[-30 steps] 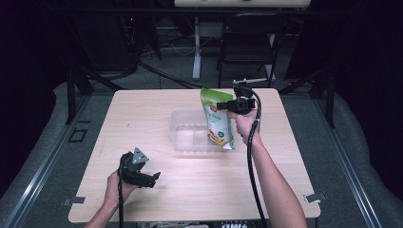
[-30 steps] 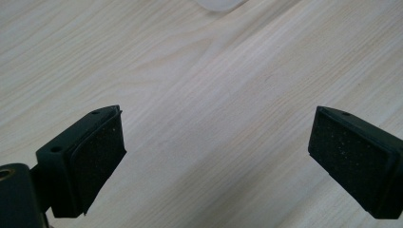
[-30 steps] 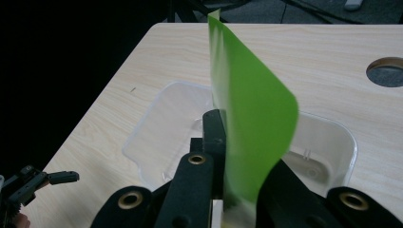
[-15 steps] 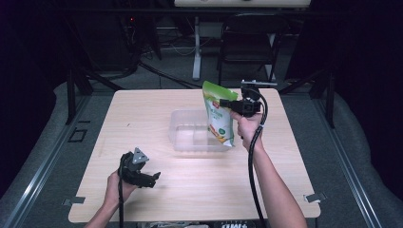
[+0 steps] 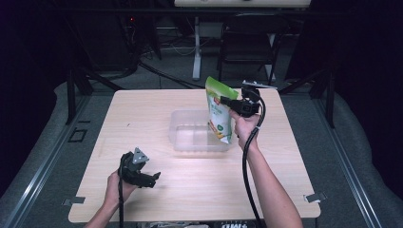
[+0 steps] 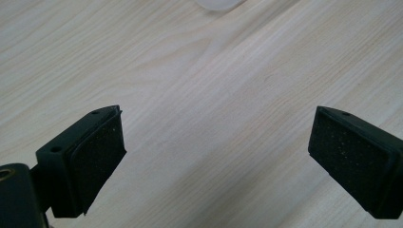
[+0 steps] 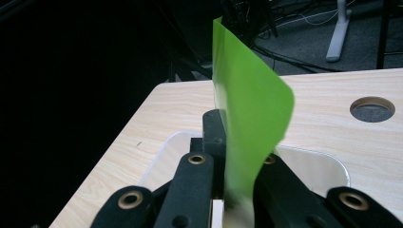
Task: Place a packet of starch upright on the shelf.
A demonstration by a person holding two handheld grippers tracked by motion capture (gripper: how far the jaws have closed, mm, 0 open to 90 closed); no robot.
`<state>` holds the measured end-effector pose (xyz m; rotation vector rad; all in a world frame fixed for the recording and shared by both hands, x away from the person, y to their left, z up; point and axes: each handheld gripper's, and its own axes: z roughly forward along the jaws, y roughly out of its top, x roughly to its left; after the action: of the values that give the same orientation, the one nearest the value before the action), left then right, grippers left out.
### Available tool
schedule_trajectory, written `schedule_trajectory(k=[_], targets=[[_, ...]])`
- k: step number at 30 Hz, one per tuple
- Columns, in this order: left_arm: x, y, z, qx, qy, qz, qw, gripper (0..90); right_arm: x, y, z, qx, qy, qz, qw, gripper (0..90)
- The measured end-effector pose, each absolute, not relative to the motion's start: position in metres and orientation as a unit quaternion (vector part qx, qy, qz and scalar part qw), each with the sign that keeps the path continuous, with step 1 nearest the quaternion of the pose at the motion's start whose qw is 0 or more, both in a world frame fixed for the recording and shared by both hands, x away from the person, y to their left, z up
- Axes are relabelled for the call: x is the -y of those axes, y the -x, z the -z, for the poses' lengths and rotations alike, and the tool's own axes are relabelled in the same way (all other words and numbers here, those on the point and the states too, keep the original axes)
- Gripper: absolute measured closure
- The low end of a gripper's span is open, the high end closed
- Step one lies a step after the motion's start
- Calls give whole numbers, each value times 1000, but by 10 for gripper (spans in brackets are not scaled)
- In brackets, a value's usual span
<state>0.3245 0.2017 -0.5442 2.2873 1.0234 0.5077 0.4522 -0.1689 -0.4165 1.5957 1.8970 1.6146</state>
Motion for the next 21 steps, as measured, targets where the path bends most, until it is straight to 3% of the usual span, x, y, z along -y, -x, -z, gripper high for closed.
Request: schedule_trajectory(k=[21], targets=[[-203,-324,544,-383,-858,-188,285,45,165,-453,447,-642,-520,-555,100,900]])
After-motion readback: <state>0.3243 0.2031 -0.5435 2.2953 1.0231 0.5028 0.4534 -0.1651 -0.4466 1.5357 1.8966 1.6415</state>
